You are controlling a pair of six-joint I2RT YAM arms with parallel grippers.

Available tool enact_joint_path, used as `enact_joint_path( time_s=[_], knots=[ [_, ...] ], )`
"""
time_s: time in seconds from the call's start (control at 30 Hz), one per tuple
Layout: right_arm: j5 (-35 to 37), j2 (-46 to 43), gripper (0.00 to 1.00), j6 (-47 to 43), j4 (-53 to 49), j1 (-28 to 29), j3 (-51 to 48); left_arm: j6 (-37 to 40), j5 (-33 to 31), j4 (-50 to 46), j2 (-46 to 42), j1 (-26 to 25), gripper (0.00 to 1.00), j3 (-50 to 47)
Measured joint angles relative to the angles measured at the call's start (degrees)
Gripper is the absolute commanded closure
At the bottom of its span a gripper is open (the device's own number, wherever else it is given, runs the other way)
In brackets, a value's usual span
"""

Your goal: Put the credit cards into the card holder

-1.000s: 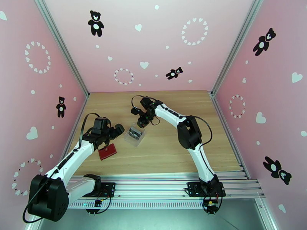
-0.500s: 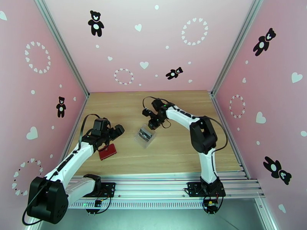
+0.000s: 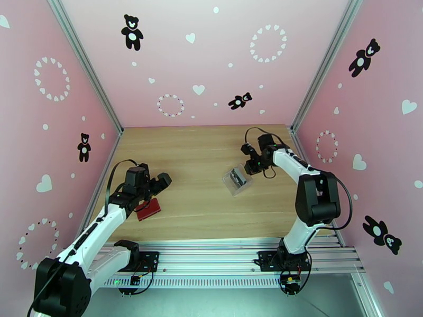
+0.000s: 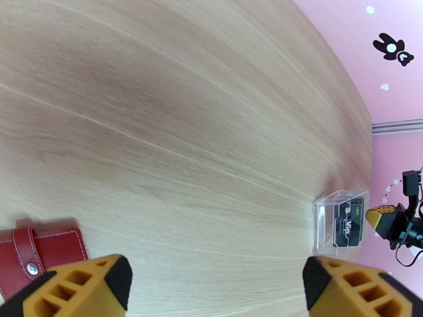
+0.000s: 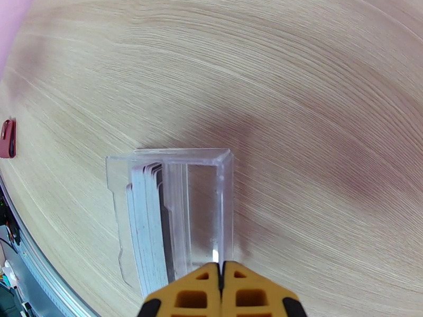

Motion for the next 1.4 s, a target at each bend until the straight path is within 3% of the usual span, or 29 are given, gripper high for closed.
enact_joint_path(
  time_s=[0.3, 0.53, 0.67, 0.83, 0.93, 1.03, 1.13, 1.3, 1.4],
  knots=[
    [-0.2, 0.0, 1.0, -5.6, -0.6, -7.6, -0.9, -0.5, 1.3, 1.2, -2.2, 0.0, 0.09, -1.3],
    [1.0, 1.3, 0.99, -8.3, -0.9, -8.6, -0.2, -1.0, 1.5, 1.2, -3.6, 0.0, 0.09, -2.4],
    [1.3, 3.3, 0.88, -8.8, -1.4, -8.6, 1.1, -1.1, 1.5, 1.2, -5.1, 0.0, 0.09, -2.8],
    [1.1, 3.7, 0.55, -7.9, -2.0, -8.6, 2.1, -1.1, 1.0, 1.1, -5.5, 0.0, 0.09, -2.8],
    [1.1, 3.2, 0.46, -6.3, -1.5, -8.6, 2.3, -1.1, -0.2, 0.7, -5.7, 0.0, 0.09, -2.8],
    [1.7, 0.8, 0.44, -3.7, -1.0, -8.3, 2.3, -1.6, -3.8, -1.3, -6.5, 0.0, 0.07, -2.8],
    [3.3, -4.7, 0.44, 0.0, 1.0, -6.8, 1.4, -3.8, -11.5, -7.0, -6.4, -0.1, 0.05, -1.7],
    [6.4, -15.7, 0.44, 6.6, 7.1, 3.7, -3.7, -9.9, -25.3, -17.2, -5.7, -0.2, 0.01, 1.0],
    [7.8, -17.2, 0.44, 9.9, 10.2, 10.7, -7.3, -13.1, -30.6, -21.5, -5.3, -0.2, 0.01, 0.9]
  ],
)
